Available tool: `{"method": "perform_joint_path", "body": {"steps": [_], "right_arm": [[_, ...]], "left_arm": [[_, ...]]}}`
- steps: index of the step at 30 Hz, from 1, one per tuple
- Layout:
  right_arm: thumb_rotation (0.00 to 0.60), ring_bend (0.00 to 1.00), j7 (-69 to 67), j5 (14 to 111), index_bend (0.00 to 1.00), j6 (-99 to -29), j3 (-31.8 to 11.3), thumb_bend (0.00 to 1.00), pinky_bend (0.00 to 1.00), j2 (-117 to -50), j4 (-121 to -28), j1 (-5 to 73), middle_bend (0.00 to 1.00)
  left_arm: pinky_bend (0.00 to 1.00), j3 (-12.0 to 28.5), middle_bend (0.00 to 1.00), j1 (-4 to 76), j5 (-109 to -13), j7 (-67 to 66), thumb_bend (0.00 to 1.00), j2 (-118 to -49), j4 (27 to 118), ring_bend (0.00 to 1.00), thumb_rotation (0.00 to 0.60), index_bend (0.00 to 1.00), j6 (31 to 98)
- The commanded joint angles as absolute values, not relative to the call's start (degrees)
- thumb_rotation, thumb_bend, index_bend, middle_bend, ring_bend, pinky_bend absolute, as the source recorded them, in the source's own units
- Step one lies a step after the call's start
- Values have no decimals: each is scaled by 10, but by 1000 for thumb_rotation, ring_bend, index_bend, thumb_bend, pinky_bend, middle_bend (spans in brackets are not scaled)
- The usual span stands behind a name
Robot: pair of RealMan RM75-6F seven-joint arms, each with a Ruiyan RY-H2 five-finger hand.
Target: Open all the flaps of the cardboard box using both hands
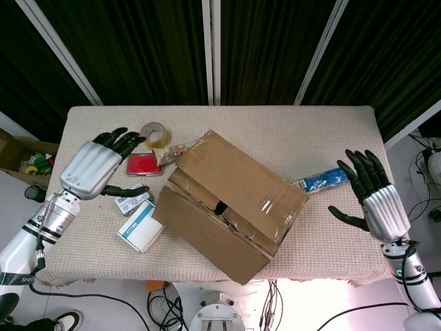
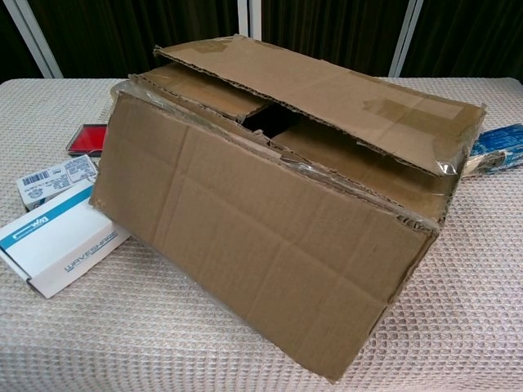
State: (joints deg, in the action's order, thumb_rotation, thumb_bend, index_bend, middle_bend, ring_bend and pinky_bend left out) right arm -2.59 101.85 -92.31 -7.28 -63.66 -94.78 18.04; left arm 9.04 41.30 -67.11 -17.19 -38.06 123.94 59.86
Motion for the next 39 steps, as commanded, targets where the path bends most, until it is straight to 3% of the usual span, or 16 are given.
{"method": "perform_joint_path", "body": {"steps": [1,9,17,32,34,39], "right_arm": [[600,0,50,1036,0,-840,-42,0,0,-584,-1046,198,0],[600,0,135,1037,0,-752,-20,0,0,-627,-1080,218,0],[600,0,146,1043,0,-748,-10,0,0,-674,-1053,216,0],[600,0,136,1046,0,-756,-37,3,0,-753,-992,243,0],[600,0,130,1047,0,-761,-39,41,0,-758,-984,245,0],[600,0,106,1060,0,-800,-50,274,0,-765,-966,245,0]], "left_arm": [[236,74,113,390,-662,-174,53,-417,1199,80,0,100,608],[236,73,114,376,-648,-143,44,-447,1143,80,0,97,595],[236,76,114,369,-656,-120,44,-455,1113,80,0,97,585],[235,89,115,361,-670,-110,46,-452,1106,80,0,97,586],[235,89,115,360,-669,-110,46,-452,1105,80,0,97,585],[235,90,114,359,-669,-110,46,-453,1103,80,0,97,579]]}}
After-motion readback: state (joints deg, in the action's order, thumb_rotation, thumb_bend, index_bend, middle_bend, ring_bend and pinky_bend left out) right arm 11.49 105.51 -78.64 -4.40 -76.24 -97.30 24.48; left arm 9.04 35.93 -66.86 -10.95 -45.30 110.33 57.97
